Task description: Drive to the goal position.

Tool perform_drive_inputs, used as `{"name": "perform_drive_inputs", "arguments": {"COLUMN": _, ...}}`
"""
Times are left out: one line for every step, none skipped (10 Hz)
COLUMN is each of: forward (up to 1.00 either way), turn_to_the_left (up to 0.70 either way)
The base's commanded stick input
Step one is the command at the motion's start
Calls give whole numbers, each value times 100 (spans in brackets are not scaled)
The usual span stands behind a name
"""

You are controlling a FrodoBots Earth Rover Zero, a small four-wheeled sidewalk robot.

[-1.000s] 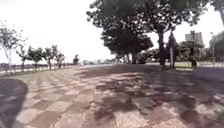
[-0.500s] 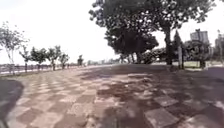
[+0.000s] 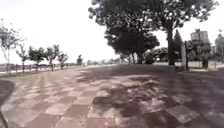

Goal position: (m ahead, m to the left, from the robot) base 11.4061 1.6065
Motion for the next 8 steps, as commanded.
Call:
{"name": "perform_drive_inputs", "arguments": {"forward": 100, "turn_to_the_left": 0}}
{"name": "perform_drive_inputs", "arguments": {"forward": 100, "turn_to_the_left": 0}}
{"name": "perform_drive_inputs", "arguments": {"forward": 100, "turn_to_the_left": 0}}
{"name": "perform_drive_inputs", "arguments": {"forward": 100, "turn_to_the_left": 0}}
{"name": "perform_drive_inputs", "arguments": {"forward": 100, "turn_to_the_left": 0}}
{"name": "perform_drive_inputs", "arguments": {"forward": 100, "turn_to_the_left": 0}}
{"name": "perform_drive_inputs", "arguments": {"forward": 100, "turn_to_the_left": 0}}
{"name": "perform_drive_inputs", "arguments": {"forward": 100, "turn_to_the_left": 0}}
